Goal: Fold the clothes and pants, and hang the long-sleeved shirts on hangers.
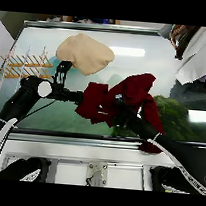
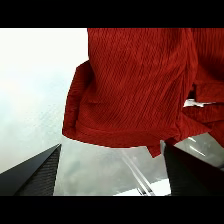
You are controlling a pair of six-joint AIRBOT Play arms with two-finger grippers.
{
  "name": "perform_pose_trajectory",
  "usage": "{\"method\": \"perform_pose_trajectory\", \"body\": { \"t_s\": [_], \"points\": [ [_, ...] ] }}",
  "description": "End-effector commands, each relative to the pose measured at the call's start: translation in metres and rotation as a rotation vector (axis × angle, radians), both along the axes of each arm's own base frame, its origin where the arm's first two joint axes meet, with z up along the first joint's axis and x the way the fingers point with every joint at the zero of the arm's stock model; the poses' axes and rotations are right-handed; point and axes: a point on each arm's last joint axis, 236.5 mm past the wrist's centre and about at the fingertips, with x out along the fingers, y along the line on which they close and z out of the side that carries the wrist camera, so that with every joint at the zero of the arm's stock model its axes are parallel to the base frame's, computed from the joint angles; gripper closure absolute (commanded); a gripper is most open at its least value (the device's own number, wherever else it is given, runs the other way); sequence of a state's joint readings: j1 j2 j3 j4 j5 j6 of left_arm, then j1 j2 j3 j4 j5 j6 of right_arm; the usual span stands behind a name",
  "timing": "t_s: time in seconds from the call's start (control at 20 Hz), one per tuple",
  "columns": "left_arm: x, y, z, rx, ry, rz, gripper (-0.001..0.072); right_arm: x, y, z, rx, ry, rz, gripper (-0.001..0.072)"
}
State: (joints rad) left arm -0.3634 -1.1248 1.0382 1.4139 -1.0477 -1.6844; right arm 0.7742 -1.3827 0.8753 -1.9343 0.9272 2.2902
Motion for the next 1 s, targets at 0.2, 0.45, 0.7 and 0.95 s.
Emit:
{"method": "perform_pose_trajectory", "body": {
  "t_s": [0.2, 0.45, 0.7, 0.95],
  "points": [
    [0.000, 0.000, 0.000, 0.000, -0.001, 0.000, 0.0018, 0.014, 0.013, 0.002, 0.091, -0.048, -0.038, 0.0239],
    [0.000, 0.000, 0.000, 0.000, -0.001, 0.000, 0.0019, 0.007, 0.013, -0.008, 0.079, -0.012, -0.046, 0.0240],
    [0.000, 0.000, 0.000, -0.004, 0.002, 0.009, 0.0019, 0.007, 0.008, -0.020, 0.042, 0.002, -0.038, 0.0242],
    [0.000, 0.000, 0.000, -0.006, 0.005, 0.015, 0.0019, 0.011, 0.007, -0.011, 0.047, -0.021, -0.029, 0.0682]
  ]
}}
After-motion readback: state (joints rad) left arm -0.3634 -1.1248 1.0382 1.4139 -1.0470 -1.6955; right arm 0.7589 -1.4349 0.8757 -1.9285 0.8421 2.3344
